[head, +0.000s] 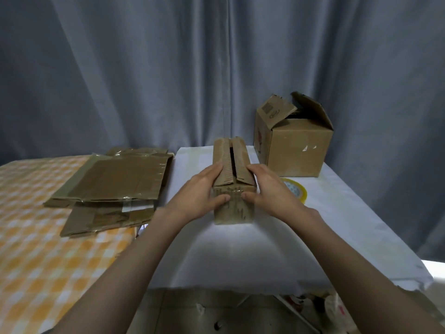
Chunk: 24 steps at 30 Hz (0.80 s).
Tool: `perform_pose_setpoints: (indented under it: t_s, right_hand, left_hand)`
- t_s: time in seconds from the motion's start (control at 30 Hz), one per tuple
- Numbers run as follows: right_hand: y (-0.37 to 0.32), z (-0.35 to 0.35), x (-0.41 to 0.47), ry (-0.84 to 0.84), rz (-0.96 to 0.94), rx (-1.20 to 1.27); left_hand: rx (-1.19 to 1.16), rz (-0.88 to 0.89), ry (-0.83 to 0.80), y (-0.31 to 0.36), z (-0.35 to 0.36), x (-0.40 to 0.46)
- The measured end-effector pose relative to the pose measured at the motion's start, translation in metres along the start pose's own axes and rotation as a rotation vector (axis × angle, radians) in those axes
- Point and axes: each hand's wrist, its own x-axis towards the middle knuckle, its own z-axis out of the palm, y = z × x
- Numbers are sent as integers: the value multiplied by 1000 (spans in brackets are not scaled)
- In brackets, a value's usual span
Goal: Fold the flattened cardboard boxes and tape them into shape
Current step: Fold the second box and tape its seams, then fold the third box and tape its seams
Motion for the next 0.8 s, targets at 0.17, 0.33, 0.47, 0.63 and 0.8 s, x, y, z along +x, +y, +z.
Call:
perform_pose_setpoints:
  t_s: [0.17,0.33,0.47,0.63,0.8]
  right_hand:
    - [9,9,46,1,54,-158]
    - [18,13,98,-8,121,-350]
    - [28,15,127,10,174,-456]
    - [37,17,145,-7,203,-461]
    - [28,6,144,-91,255,-355]
  left_hand:
    - [30,-26,-89,-11,13,58]
    - [56,-63,-136,-23,26,115]
    - [82,-83,-166,-31,35,152]
    - [201,-80,-171,-34,41,176]
    - [326,-165,-169,-20,38,169]
